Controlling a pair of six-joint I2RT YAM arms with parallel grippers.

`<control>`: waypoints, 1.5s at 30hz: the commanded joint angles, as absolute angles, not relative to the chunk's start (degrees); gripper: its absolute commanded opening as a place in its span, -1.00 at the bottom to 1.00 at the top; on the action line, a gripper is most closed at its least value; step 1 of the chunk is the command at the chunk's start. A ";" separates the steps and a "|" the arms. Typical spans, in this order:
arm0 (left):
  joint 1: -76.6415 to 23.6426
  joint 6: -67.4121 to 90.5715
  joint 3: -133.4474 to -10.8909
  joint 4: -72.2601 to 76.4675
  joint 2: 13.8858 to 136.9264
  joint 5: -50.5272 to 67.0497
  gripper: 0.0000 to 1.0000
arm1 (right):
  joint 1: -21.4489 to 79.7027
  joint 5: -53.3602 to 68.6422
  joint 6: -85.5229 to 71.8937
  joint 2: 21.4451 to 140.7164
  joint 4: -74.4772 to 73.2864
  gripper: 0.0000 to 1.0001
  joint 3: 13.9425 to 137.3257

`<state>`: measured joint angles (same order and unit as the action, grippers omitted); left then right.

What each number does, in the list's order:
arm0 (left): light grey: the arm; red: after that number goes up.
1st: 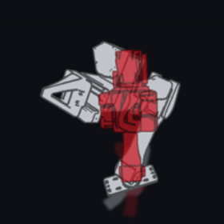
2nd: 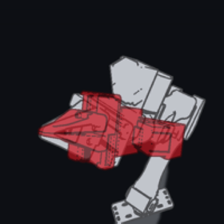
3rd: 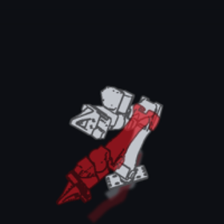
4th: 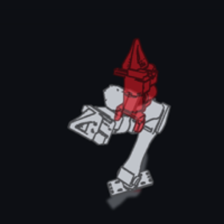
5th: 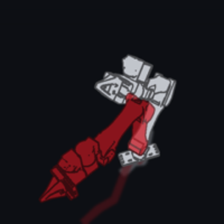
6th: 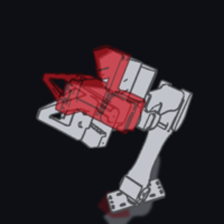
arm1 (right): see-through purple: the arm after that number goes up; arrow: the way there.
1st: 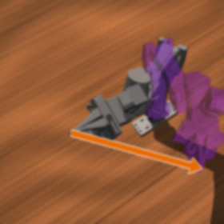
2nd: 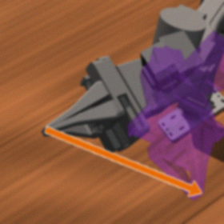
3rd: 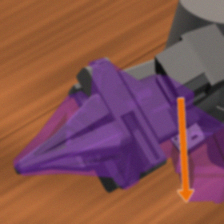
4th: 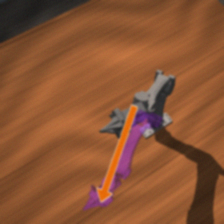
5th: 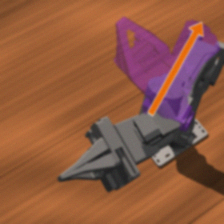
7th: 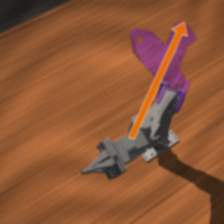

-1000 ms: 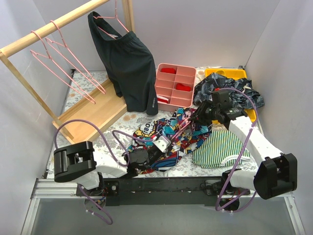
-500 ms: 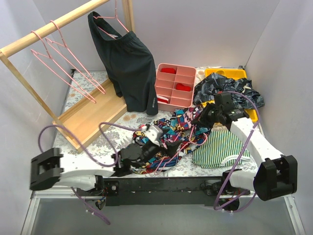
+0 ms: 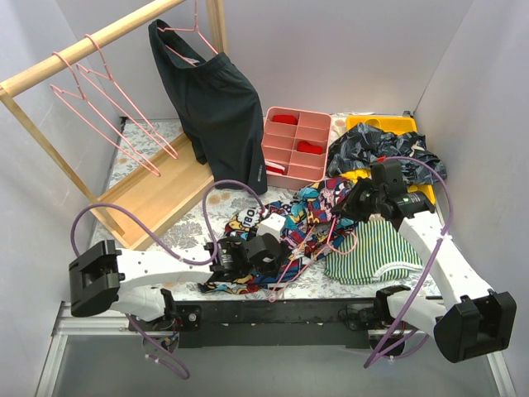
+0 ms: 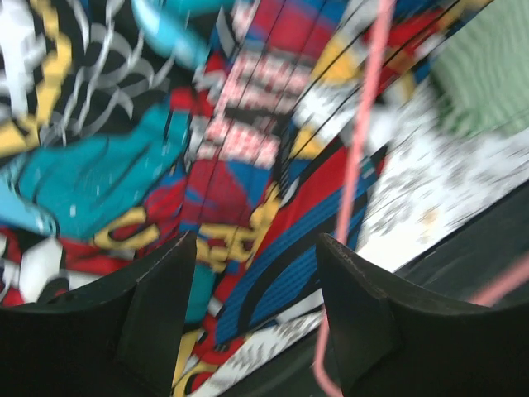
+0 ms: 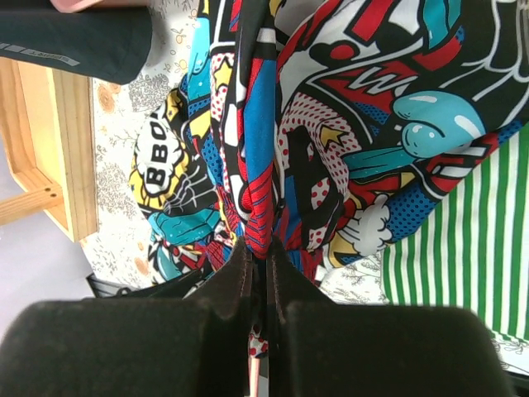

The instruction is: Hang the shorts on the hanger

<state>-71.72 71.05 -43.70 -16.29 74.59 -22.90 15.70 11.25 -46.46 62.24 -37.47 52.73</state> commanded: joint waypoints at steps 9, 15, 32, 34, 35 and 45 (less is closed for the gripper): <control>-71.37 74.44 -48.87 -27.87 81.47 -26.09 0.31 | 15.38 11.86 -47.98 61.61 -38.59 -0.97 53.79; -70.32 75.76 -48.43 -23.38 83.58 -30.57 -0.30 | 15.38 11.17 -51.58 61.79 -38.05 -0.97 55.10; -59.50 86.22 -38.67 -29.79 61.71 -14.78 -1.00 | 13.98 3.87 -67.31 68.99 -35.51 -0.97 64.33; -59.41 87.01 -39.19 -31.19 60.83 -14.42 -1.00 | 13.36 4.48 -67.85 70.22 -34.81 -0.97 64.86; -59.50 87.10 -39.46 -31.72 60.56 -14.07 -1.00 | 13.19 4.22 -68.03 70.49 -35.07 -0.97 65.82; -59.41 86.57 -47.10 -37.70 56.78 -11.69 -1.00 | 12.92 0.96 -70.05 73.03 -36.91 -0.97 69.08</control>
<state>-59.68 86.83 -42.52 -33.47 59.35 -13.98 13.58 4.16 -67.77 72.14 -37.74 64.82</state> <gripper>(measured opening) 0.026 0.065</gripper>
